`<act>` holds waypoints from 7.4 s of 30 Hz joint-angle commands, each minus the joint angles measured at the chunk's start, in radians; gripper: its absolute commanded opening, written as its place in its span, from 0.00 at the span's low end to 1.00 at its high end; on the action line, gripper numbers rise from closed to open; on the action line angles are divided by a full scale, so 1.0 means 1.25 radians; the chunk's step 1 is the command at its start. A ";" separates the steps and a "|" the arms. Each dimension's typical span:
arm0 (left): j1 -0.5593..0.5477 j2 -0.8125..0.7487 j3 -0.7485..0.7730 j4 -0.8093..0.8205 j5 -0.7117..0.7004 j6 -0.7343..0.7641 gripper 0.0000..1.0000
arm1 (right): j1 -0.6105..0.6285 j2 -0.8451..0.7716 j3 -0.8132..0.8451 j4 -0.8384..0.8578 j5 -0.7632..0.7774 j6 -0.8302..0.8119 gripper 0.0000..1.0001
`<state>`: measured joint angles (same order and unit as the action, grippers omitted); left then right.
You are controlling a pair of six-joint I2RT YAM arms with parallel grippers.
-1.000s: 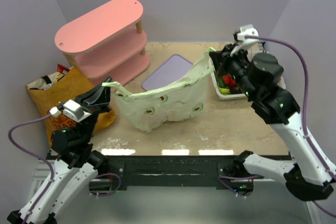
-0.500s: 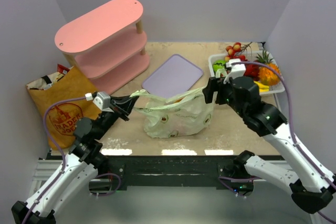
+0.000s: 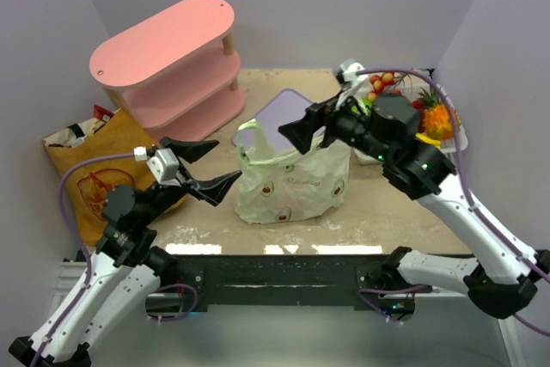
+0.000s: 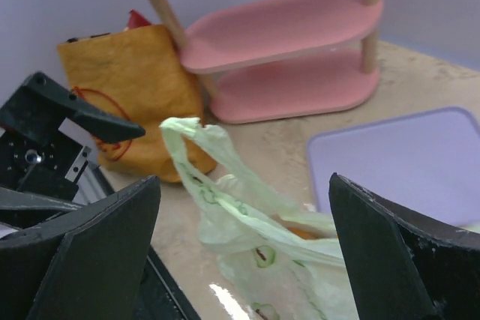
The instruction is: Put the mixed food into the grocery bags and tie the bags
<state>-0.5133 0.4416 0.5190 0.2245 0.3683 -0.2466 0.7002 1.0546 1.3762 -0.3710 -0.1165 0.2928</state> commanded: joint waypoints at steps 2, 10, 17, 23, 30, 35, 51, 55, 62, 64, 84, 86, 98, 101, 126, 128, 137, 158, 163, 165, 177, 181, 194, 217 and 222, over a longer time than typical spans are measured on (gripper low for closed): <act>-0.003 0.041 0.132 -0.121 0.037 0.111 1.00 | 0.118 0.079 0.040 0.088 0.000 0.026 0.98; 0.042 0.179 0.190 -0.042 0.007 0.180 1.00 | 0.202 0.139 0.038 0.142 0.185 0.102 0.99; 0.132 0.253 0.222 -0.061 0.228 0.192 1.00 | 0.279 0.231 0.127 0.097 0.372 0.092 0.99; 0.137 0.258 0.202 -0.069 0.273 0.194 1.00 | 0.334 0.312 0.195 0.049 0.523 0.075 0.98; 0.137 0.249 0.195 -0.073 0.291 0.194 1.00 | 0.363 0.376 0.223 0.017 0.624 0.065 0.96; 0.137 0.246 0.189 -0.072 0.289 0.194 1.00 | 0.365 0.396 0.221 0.030 0.685 0.037 0.81; 0.136 0.276 0.134 0.162 0.294 0.032 1.00 | 0.219 0.265 0.068 0.180 0.249 -0.071 0.00; 0.135 0.331 0.104 0.348 0.347 -0.099 1.00 | 0.141 0.217 0.026 0.197 0.000 -0.104 0.00; 0.125 0.481 0.155 0.528 0.459 -0.189 0.99 | 0.052 0.214 0.031 0.180 -0.246 -0.110 0.00; 0.117 0.508 0.165 0.541 0.458 -0.193 0.99 | 0.045 0.219 0.028 0.180 -0.267 -0.107 0.00; 0.034 0.566 0.147 0.443 0.306 -0.149 0.03 | 0.035 0.218 0.054 0.121 -0.213 -0.081 0.33; 0.034 0.524 0.185 0.288 0.230 -0.128 0.00 | 0.024 0.196 0.076 0.061 -0.148 -0.080 0.74; 0.034 0.502 0.262 -0.018 0.223 0.056 0.00 | -0.367 0.196 0.047 -0.025 -0.120 -0.006 0.99; 0.035 0.492 0.249 -0.013 0.222 0.073 0.00 | -0.408 0.158 0.022 -0.030 -0.095 0.061 0.99; 0.034 0.458 0.206 0.011 0.261 0.093 0.00 | -0.415 0.085 -0.231 0.259 -0.101 0.426 0.96; 0.034 0.454 0.202 0.003 0.262 0.106 0.00 | -0.417 0.120 -0.211 0.273 -0.068 0.421 0.95; 0.034 0.452 0.200 -0.034 0.248 0.138 0.00 | -0.506 0.254 -0.134 0.410 -0.053 0.454 0.90; 0.027 0.459 0.200 -0.034 0.247 0.133 0.00 | -0.529 0.124 -0.141 0.232 -0.329 0.227 0.97; 0.025 0.460 0.198 -0.030 0.253 0.127 0.00 | -0.529 0.000 -0.141 0.119 -0.265 0.134 0.99; 0.024 0.459 0.198 -0.030 0.251 0.127 0.00 | -0.529 -0.013 -0.125 0.072 -0.193 0.117 0.99; 0.019 0.457 0.197 -0.034 0.253 0.133 0.00 | -0.529 0.047 -0.198 0.060 -0.179 0.069 0.99; 0.018 0.459 0.197 -0.034 0.255 0.132 0.00 | -0.529 0.059 -0.219 0.076 -0.119 0.076 0.99; 0.014 0.465 0.197 -0.035 0.259 0.137 0.00 | -0.529 0.089 -0.258 0.086 -0.093 0.133 0.99; -0.002 0.470 0.198 -0.037 0.258 0.140 0.00 | -0.529 -0.021 -0.349 -0.113 0.062 0.381 0.99; -0.002 0.470 0.198 -0.037 0.258 0.138 0.00 | -0.529 -0.039 -0.363 -0.135 0.043 0.405 0.99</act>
<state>-0.5114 1.0283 0.7704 0.1551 0.6769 -0.0853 0.0425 1.0382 0.9035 -0.4866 -0.0685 0.7555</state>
